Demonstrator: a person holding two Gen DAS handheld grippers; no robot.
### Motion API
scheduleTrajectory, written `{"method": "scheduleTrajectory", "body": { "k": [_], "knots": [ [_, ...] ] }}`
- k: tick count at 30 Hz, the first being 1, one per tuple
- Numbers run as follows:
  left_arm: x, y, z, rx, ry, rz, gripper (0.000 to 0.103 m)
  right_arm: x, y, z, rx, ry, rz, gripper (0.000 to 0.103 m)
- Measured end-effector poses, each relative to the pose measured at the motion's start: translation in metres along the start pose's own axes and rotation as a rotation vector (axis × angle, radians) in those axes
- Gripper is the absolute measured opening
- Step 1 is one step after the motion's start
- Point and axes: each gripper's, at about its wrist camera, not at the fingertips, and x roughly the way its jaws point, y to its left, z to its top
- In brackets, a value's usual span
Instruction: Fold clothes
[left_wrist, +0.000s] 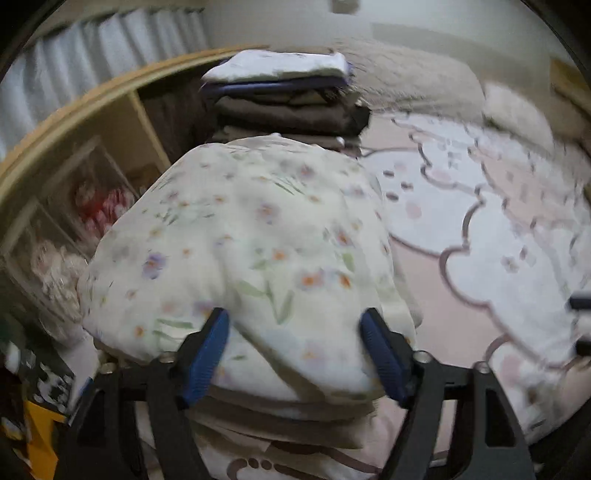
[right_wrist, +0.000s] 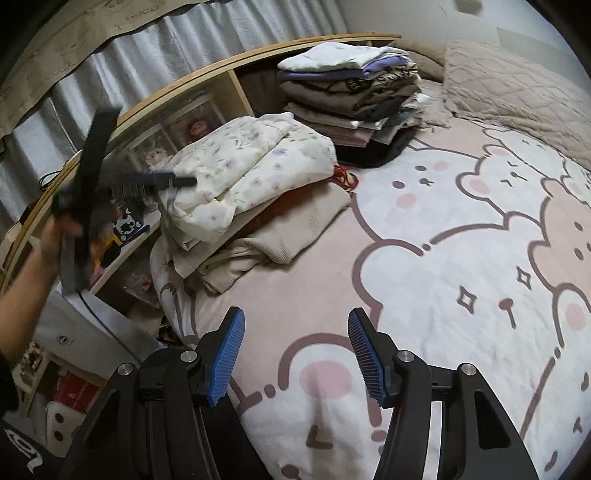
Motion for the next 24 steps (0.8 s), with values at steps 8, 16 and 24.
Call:
{"method": "scheduleTrajectory", "body": {
  "k": [8,16,24],
  "knots": [
    [-0.034,-0.007,-0.008,-0.081,-0.084,-0.013,0.080,-0.017,0.000,-0.009,-0.011,-0.011,-0.035,0.059],
    [-0.074,-0.008,-0.018,-0.299,-0.144,-0.008,0.097,-0.030,-0.007,-0.019,0.018,-0.032,-0.037,0.059],
    [-0.098,-0.024,-0.030,-0.406,-0.172,-0.045,0.103,-0.062,-0.018,-0.016,0.046,-0.125,-0.122,0.093]
  ]
}}
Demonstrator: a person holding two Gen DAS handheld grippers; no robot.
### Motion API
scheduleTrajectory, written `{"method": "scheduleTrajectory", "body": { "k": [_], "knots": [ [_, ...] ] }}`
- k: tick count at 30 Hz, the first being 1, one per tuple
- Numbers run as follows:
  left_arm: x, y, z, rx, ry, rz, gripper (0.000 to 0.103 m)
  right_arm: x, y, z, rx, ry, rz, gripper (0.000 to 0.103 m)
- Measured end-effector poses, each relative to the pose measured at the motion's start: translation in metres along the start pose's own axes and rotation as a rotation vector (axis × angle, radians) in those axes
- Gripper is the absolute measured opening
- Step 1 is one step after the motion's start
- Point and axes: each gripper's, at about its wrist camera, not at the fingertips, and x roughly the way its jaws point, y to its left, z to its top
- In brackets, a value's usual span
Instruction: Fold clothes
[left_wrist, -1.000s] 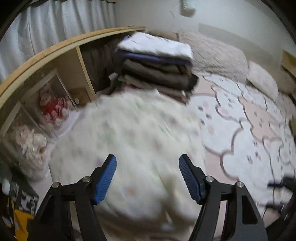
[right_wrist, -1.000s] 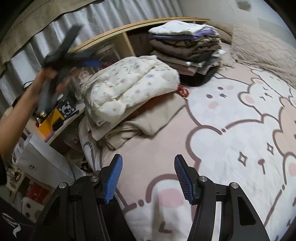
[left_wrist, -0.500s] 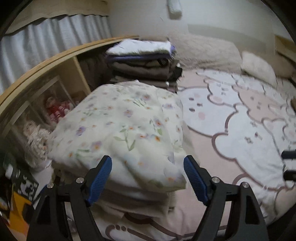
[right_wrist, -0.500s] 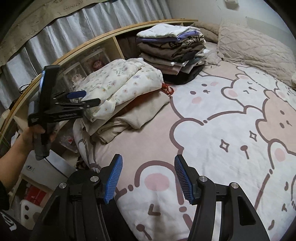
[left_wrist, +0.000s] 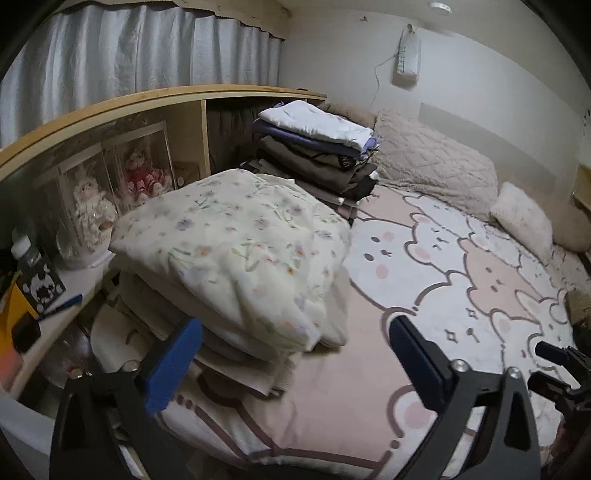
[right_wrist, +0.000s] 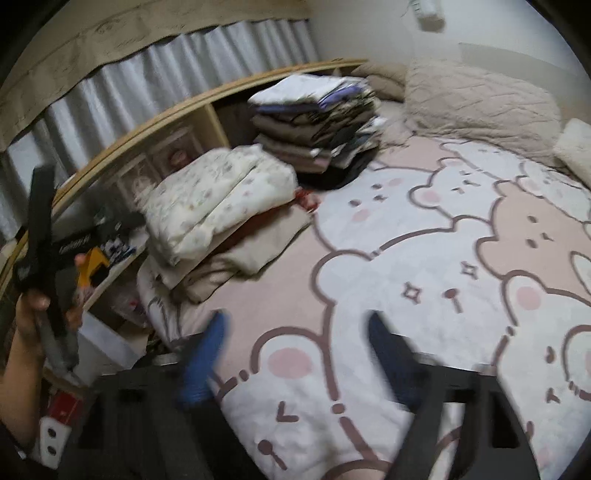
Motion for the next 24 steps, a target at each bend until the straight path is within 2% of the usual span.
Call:
{"method": "scheduleTrajectory", "body": {
  "k": [5,6,10,17,24],
  "knots": [
    [-0.006,-0.019,-0.007,0.003,0.005,-0.018,0.103,-0.028,-0.011,0.003,-0.016,-0.064,-0.112,0.095],
    [-0.008,-0.023,-0.008,0.008,0.007,-0.021,0.103,-0.034,-0.015,0.002,-0.003,-0.079,-0.126,0.103],
    [-0.015,-0.040,-0.011,0.026,-0.004,-0.035,0.103,-0.057,-0.033,-0.002,0.052,-0.126,-0.191,0.103],
    [-0.026,-0.063,-0.011,0.029,-0.004,-0.055,0.103,-0.081,-0.060,-0.009,0.115,-0.134,-0.282,0.103],
    [-0.030,-0.092,-0.014,0.056,-0.002,-0.078,0.103,-0.108,-0.078,-0.019,0.151,-0.171,-0.333,0.103]
  ]
}}
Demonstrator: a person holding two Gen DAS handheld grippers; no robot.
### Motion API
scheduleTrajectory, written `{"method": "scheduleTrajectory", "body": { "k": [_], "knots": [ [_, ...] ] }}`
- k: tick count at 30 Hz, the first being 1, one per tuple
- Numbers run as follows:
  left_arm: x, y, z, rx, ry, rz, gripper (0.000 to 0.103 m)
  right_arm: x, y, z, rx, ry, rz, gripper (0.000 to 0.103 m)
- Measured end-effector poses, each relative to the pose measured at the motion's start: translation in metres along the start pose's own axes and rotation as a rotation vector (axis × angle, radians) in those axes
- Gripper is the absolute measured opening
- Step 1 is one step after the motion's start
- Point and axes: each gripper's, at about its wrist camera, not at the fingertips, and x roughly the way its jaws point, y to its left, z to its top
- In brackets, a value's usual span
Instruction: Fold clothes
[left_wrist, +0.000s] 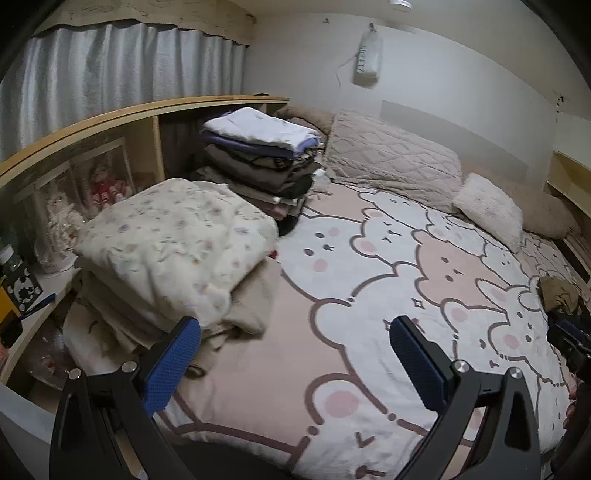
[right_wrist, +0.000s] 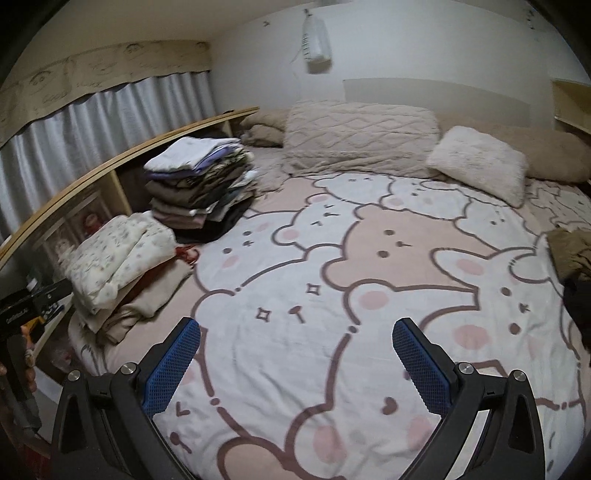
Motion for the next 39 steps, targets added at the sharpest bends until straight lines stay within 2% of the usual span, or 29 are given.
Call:
{"method": "scheduleTrajectory", "body": {
  "k": [13,39],
  "knots": [
    [-0.002,-0.043,-0.005,0.056,-0.003,-0.043,0.103,-0.032,-0.023,-0.001,0.003,-0.034,-0.081,0.103],
    [0.002,-0.057,-0.013,0.084,0.022,-0.067,0.103,-0.030,-0.036,-0.008,0.002,0.019,-0.128,0.103]
  ]
}}
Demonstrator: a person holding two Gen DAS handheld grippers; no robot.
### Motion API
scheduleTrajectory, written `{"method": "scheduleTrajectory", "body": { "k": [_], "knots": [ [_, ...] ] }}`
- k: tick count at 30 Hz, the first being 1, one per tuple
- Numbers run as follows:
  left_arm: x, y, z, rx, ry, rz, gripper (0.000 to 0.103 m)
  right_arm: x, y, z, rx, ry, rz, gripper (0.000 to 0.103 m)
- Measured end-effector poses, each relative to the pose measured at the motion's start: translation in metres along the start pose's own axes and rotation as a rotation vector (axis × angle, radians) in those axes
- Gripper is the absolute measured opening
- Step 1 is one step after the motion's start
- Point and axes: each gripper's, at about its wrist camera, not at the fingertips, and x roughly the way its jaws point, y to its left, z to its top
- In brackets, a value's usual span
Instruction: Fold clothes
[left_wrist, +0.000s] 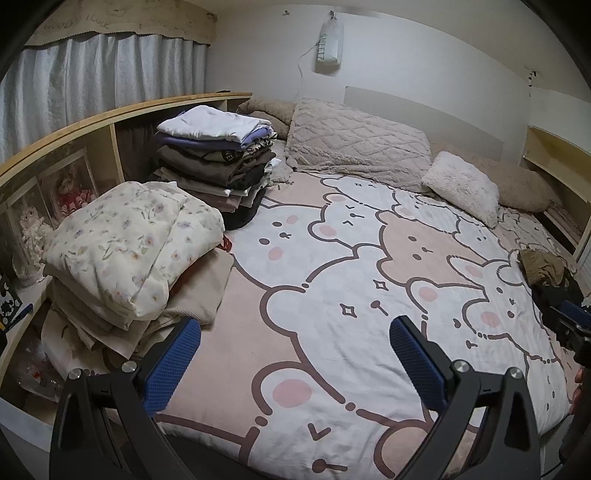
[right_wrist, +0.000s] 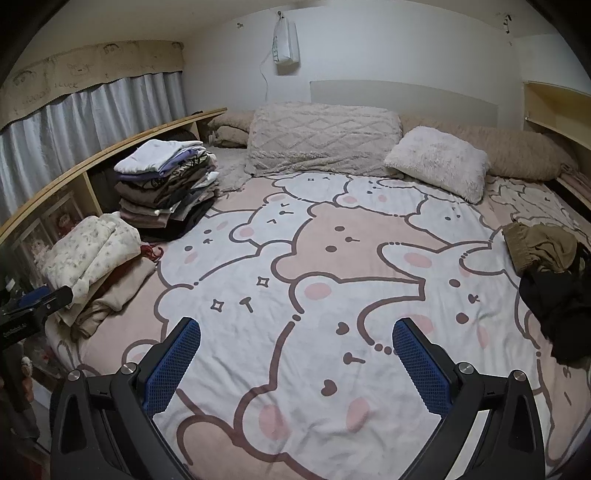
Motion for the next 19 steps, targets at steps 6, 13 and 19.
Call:
{"method": "scheduleTrajectory", "body": {
  "k": [6,13,19],
  "knots": [
    [-0.0017,0.0010,0.0003,-0.002,-0.004,-0.002,0.103,0.0034,-0.0015,-0.0010,0.005,0.010,0.001,0.103],
    [0.0001,0.0034,0.0009,-0.022,0.003,0.006,0.103,0.0053,-0.0014,-0.0015,0.003,0.017,0.003,0.103],
    [0.0012,0.0013,0.0023,-0.019,0.007,0.005,0.103,0.0056,-0.0020,-0.0015,0.003,0.024,-0.002,0.103]
  ]
}}
